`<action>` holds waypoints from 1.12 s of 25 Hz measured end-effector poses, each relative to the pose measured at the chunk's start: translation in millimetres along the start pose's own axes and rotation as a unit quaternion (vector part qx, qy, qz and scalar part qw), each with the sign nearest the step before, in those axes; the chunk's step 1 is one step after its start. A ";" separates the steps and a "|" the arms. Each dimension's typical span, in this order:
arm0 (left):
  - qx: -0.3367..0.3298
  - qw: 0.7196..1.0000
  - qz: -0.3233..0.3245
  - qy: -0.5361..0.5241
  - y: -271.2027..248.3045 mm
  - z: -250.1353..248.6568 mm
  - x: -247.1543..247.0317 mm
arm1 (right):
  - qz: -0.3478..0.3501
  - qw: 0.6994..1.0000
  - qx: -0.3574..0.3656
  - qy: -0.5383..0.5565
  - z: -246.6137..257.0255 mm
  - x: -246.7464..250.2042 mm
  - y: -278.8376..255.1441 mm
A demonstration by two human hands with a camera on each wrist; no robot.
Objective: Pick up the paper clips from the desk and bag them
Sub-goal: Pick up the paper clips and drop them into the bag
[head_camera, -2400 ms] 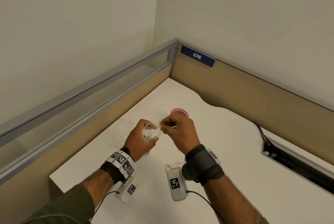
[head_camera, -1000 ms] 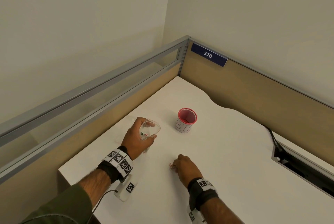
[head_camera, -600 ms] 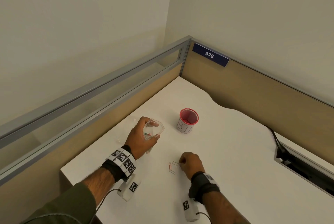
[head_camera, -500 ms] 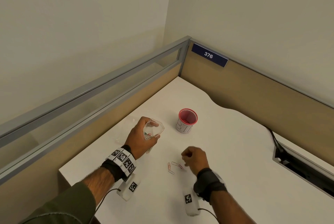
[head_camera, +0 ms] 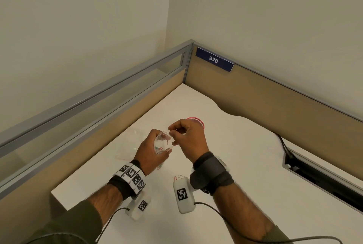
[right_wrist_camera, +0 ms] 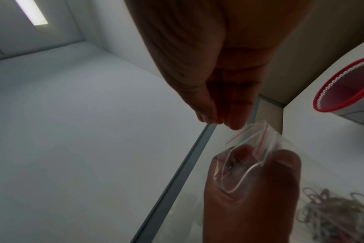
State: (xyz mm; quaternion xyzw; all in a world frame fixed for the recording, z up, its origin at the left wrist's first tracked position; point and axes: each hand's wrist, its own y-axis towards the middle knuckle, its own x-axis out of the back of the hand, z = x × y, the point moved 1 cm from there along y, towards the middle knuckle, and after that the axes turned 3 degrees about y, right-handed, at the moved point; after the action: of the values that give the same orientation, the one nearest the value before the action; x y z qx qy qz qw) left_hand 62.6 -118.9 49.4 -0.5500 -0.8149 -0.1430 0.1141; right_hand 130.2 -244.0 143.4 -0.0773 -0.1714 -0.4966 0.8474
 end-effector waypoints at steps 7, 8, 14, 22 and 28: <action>-0.020 1.000 -0.014 0.008 -2.4 7.0 12.1 | 0.025 0.975 -0.031 -0.220 -77.2 35.2 -6.5; -0.021 1.000 -0.015 0.009 -2.4 7.4 14.4 | 0.077 0.953 -0.062 -0.288 -99.8 34.8 -12.1; -0.014 1.000 -0.023 0.016 -1.6 10.2 25.4 | 0.178 0.884 -0.152 -0.405 -176.2 6.2 -42.1; -0.003 1.000 -0.023 0.017 3.0 11.1 25.1 | 0.146 0.879 -0.142 -0.430 -180.6 -10.3 -31.7; -0.003 1.000 -0.018 0.009 1.3 10.8 22.0 | 0.122 0.905 -0.188 -0.361 -171.3 7.5 -31.0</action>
State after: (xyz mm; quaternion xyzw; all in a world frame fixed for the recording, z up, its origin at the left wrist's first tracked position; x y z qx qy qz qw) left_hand 55.4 -95.5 47.0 -0.5346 -0.8231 -0.1519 0.1171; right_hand 143.3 -317.1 -14.3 -0.4290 -0.3580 -0.3506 0.7516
